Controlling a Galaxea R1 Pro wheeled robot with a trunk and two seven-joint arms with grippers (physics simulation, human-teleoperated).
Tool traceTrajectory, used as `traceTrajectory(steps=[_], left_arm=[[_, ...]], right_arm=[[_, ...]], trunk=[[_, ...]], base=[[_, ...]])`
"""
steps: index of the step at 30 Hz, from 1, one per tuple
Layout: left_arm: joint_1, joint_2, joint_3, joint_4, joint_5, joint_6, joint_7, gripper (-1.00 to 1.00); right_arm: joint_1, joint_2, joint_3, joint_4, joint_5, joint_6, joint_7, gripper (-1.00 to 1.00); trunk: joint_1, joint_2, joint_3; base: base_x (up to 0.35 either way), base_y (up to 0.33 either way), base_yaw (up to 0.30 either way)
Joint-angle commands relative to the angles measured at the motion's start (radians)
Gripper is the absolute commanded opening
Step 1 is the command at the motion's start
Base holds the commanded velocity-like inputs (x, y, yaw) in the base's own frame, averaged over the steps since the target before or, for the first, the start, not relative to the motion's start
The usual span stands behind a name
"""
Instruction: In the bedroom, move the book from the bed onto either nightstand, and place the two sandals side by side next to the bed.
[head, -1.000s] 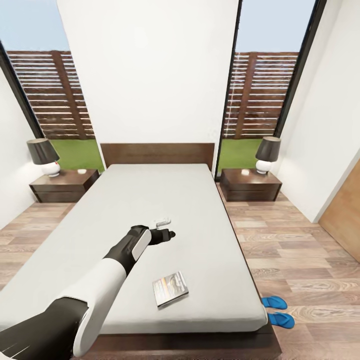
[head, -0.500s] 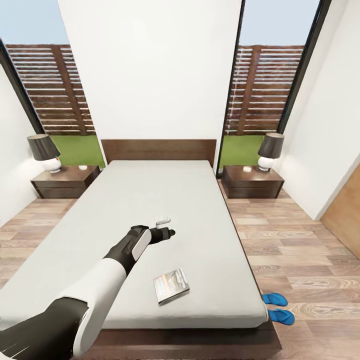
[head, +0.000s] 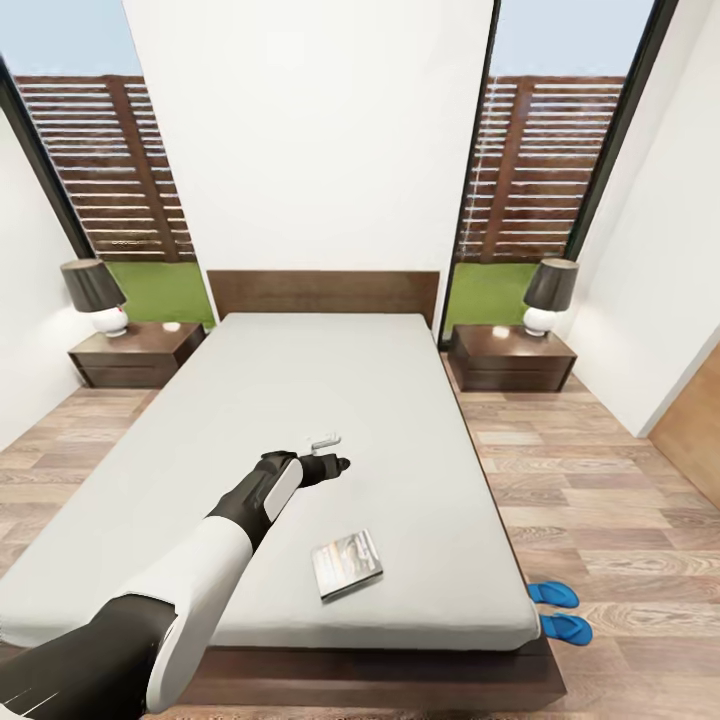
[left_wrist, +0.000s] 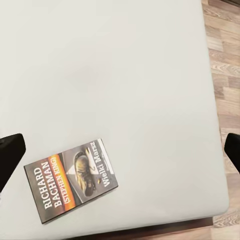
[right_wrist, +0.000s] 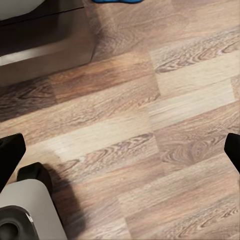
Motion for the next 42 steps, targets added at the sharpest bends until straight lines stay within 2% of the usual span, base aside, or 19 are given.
traceTrajectory(steps=[1, 20, 42], left_arm=[[-0.001, 0.000, -0.002, -0.001, 0.008, 0.004, 0.006, 1.00], [0.000, 0.000, -0.002, -0.003, 0.008, 0.004, 0.000, 1.00], [0.002, 0.000, -0.001, -0.007, 0.008, 0.001, -0.002, 1.00]], right_arm=[[-0.002, 0.000, -0.003, 0.005, -0.007, -0.008, 0.007, 1.00], [-0.002, 0.000, -0.003, 0.005, -0.008, -0.007, 0.009, 1.00], [-0.002, -0.001, -0.003, 0.004, -0.007, -0.006, 0.011, 1.00]], trunk=[[0.001, -0.002, -0.004], [0.001, -0.002, -0.033], [0.001, -0.002, -0.054]], base=[[0.000, 0.000, 0.062], [0.000, 0.000, 0.040], [0.001, 0.000, -0.202]])
